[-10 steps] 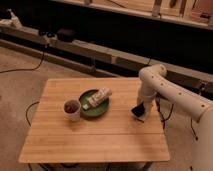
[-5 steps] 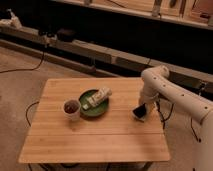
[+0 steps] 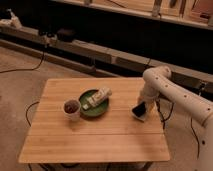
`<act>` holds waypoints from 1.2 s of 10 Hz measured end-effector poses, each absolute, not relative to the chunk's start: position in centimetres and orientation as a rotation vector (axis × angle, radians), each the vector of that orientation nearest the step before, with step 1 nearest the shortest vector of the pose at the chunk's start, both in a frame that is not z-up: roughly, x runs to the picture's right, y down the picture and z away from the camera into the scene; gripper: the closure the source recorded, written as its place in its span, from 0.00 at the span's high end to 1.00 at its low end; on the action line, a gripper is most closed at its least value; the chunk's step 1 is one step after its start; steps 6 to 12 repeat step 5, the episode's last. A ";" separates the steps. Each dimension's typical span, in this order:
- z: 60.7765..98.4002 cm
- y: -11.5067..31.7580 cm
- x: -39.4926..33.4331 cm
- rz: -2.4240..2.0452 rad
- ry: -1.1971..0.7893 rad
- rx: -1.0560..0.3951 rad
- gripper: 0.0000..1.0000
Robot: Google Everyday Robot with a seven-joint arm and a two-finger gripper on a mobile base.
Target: Place the eraser on the white sponge
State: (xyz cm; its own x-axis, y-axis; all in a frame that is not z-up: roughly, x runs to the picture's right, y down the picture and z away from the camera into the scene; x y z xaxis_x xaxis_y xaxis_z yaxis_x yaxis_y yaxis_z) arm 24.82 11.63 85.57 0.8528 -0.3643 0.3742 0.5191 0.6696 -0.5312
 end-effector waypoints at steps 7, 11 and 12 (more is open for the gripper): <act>84.4 11.6 24.6 -0.537 -0.271 -0.706 0.78; 84.4 11.6 24.6 -0.537 -0.271 -0.706 0.78; 84.4 11.6 24.6 -0.537 -0.271 -0.706 0.78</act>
